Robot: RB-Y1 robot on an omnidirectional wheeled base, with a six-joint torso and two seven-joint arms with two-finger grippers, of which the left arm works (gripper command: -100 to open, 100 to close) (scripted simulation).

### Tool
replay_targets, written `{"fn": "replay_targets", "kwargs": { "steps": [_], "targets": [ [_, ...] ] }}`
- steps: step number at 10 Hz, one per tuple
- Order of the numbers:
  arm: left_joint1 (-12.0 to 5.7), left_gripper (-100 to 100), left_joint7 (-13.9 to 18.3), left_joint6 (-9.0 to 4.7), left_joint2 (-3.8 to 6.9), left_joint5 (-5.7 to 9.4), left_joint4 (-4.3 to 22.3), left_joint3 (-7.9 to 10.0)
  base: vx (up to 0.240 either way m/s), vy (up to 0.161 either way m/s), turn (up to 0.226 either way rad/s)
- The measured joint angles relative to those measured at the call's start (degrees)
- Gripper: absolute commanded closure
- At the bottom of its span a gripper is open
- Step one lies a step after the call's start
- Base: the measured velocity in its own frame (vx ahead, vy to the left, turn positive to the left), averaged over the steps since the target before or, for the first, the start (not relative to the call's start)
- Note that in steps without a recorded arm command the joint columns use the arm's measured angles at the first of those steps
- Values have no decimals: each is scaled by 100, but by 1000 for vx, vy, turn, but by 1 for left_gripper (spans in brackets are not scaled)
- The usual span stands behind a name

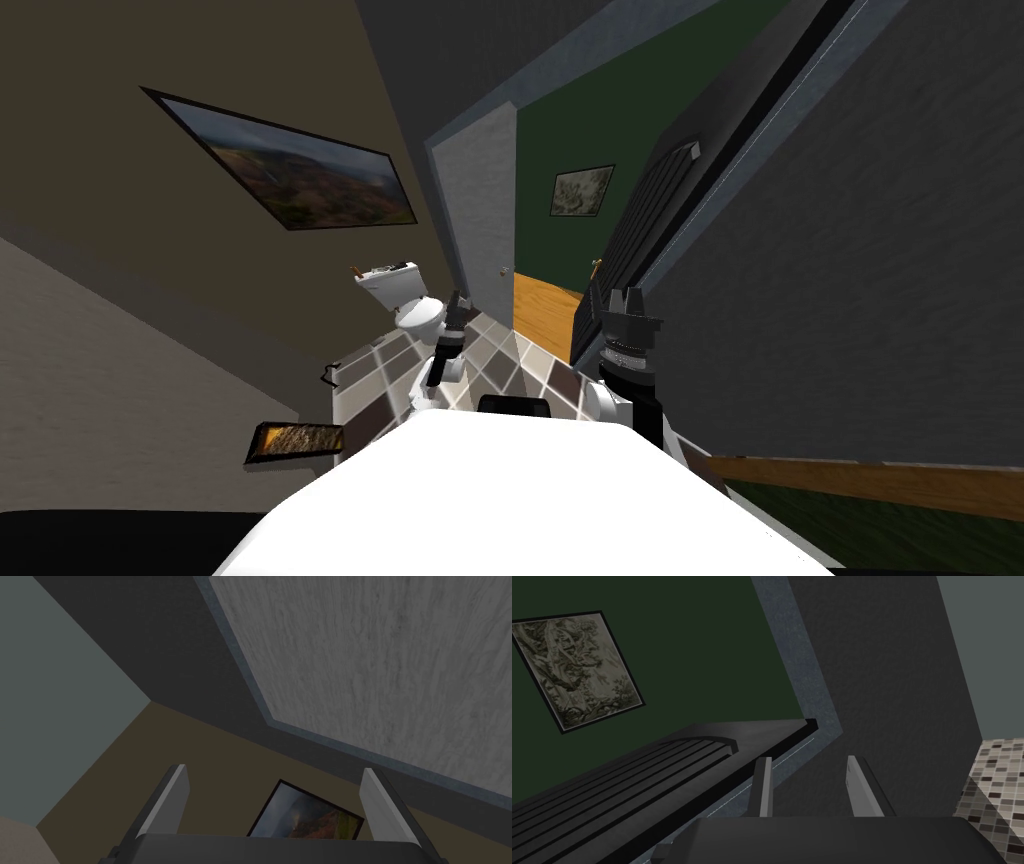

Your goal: Push the door open

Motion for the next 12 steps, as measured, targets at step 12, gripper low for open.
{"fn": "replay_targets", "kwargs": {
  "steps": [12],
  "targets": [
    [-1264, -100, 0, 152, 112, 150, 2040, -216, 81, 85, -71]
  ]
}}
